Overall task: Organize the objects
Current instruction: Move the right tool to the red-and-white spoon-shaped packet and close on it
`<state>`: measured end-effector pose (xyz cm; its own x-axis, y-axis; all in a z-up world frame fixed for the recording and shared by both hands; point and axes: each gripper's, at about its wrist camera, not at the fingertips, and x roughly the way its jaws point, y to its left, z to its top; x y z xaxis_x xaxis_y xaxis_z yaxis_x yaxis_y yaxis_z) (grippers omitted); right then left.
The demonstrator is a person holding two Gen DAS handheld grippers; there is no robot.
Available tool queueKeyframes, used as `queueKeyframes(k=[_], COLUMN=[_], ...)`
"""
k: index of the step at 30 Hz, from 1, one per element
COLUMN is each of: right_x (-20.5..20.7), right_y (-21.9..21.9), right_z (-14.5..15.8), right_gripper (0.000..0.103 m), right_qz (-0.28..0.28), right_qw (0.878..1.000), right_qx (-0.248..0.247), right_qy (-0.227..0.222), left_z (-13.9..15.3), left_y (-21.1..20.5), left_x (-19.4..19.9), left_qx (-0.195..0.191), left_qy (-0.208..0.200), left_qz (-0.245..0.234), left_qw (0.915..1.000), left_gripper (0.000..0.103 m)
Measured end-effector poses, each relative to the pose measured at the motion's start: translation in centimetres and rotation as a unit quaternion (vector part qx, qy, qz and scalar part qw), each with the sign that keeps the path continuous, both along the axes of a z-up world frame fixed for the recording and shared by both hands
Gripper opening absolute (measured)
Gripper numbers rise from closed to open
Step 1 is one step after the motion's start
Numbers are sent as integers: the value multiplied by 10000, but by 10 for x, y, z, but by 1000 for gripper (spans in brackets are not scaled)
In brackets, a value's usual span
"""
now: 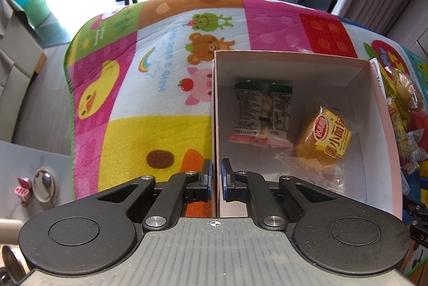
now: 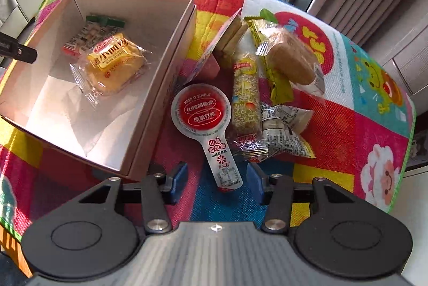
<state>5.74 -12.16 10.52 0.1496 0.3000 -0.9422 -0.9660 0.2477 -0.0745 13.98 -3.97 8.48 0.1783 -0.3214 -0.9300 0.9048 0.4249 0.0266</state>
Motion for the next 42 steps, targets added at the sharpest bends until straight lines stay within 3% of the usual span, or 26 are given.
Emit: queueKeyframes(k=[3, 9, 14, 19, 23, 28, 31, 34, 38, 42], right_x=[7, 10, 11, 24, 21, 1, -10, -20, -8, 3], right_y=[2, -9, 6, 27, 24, 14, 12, 12, 11, 12], right_z=[-19, -9, -6, -9, -4, -4, -2, 3, 11, 6], right_gripper=[36, 27, 33, 52, 61, 60, 43, 35, 35, 42], right_qz=[-173, -394, -48, 461, 773, 1101, 1076, 1024, 698, 742], right_qw=[9998, 9953, 9982, 9954, 9936, 9925, 9924, 9922, 9935, 9951], right_qx=[-59, 233, 544, 751, 661, 423, 450, 576, 714, 603], right_qy=[113, 859, 243, 388, 484, 332, 397, 410, 538, 253], left_z=[2, 7, 7, -1, -7, -3, 2, 4, 5, 4], left_y=[-4, -8, 5, 14, 20, 18, 19, 20, 24, 28], left_x=[0, -1, -7, -8, -1, -3, -4, -3, 2, 0], left_qx=[-114, -337, -259, -41, -146, -373, -513, -553, -512, -480], left_qy=[-110, -162, -343, -214, -18, -187, -206, -183, -67, -25], left_qz=[-14, -29, -131, -137, -64, -235, -325, -362, -278, -350], left_qw=[9999, 9993, 9990, 9997, 9999, 9989, 9979, 9976, 9983, 9982], left_gripper=[9, 9, 10, 9, 9, 7, 7, 7, 7, 7])
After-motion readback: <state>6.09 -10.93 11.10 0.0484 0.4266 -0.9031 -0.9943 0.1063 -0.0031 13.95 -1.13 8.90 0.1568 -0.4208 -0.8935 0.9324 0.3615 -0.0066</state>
